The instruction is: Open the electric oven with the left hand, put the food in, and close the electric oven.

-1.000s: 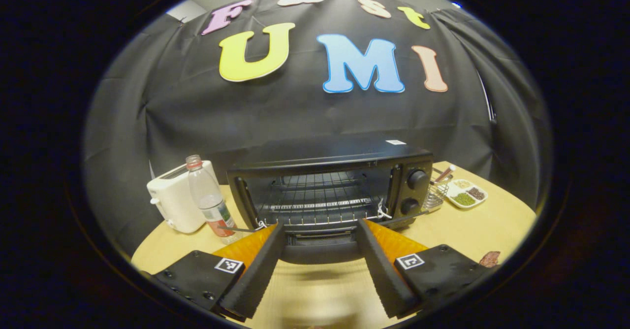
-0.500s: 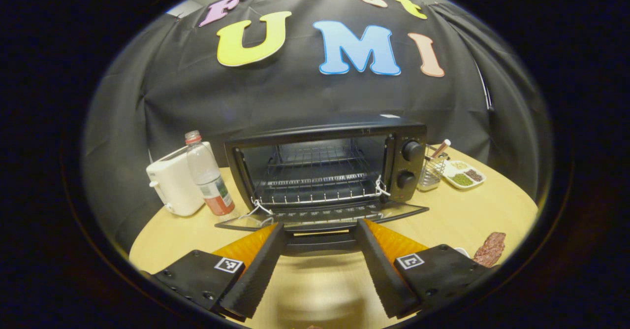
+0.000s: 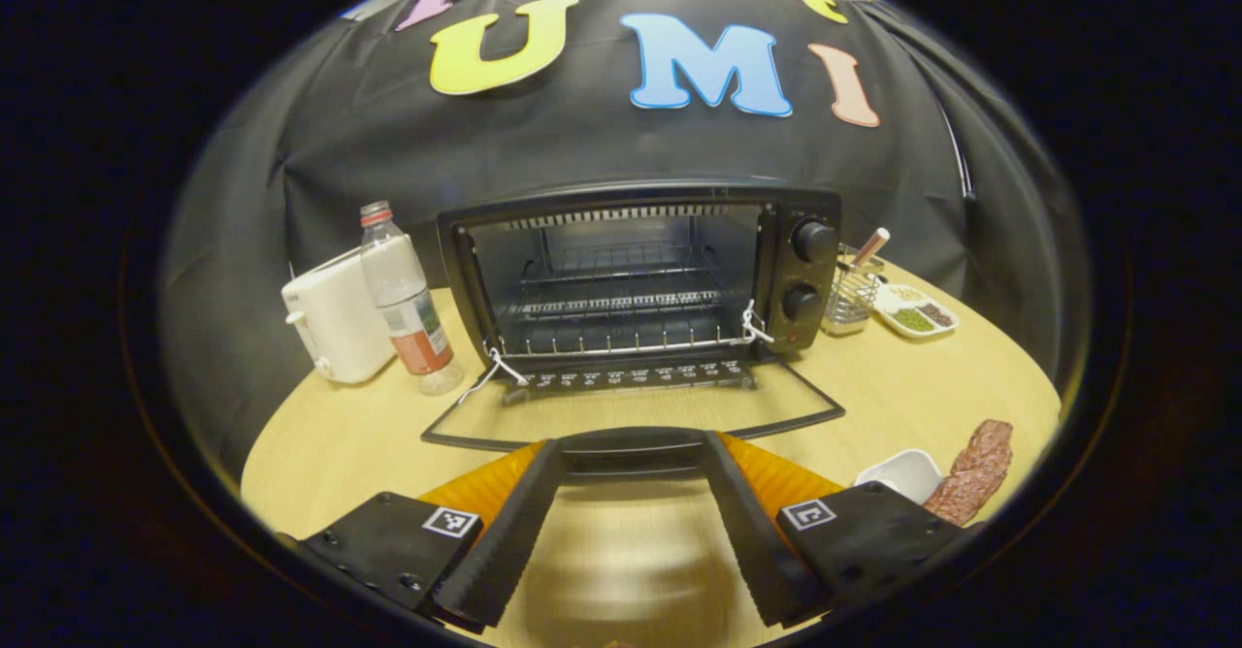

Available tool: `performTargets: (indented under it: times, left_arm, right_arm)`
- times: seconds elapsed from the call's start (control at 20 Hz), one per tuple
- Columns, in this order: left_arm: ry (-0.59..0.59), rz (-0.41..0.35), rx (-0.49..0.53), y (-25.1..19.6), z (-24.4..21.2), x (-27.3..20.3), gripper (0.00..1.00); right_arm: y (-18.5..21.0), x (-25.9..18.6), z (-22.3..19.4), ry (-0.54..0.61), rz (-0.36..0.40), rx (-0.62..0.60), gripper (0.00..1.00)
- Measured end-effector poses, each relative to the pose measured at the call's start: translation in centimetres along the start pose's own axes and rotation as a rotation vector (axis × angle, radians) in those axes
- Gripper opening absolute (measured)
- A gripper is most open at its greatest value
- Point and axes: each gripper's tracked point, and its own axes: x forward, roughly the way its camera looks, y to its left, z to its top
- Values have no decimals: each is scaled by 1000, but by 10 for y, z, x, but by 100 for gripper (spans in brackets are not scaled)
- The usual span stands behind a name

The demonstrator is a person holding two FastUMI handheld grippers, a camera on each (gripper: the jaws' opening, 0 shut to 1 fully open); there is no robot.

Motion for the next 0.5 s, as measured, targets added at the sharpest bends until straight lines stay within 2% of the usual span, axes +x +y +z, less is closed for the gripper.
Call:
performTargets:
  times: [0.05,0.15,0.2,0.3,0.45,0.5]
  left_arm:
    - [0,-2,5,-2,-1,0,98]
    - [-1,-11,10,-6,-2,-3,100]
    - [-4,-16,9,-8,0,-4,98]
    - [-17,-18,4,-10,5,-13,100]
    - [-72,-17,-4,-10,28,-32,98]
    - [-95,-15,-7,-9,39,-39,100]
  right_arm:
    - [1,0,0,1,2,0,94]
    - [0,0,0,2,5,2,94]
    - [1,0,-2,3,8,4,94]
    - [1,2,-5,8,14,9,94]
    - [2,7,-8,15,29,30,94]
    - [2,9,-10,16,35,36,95]
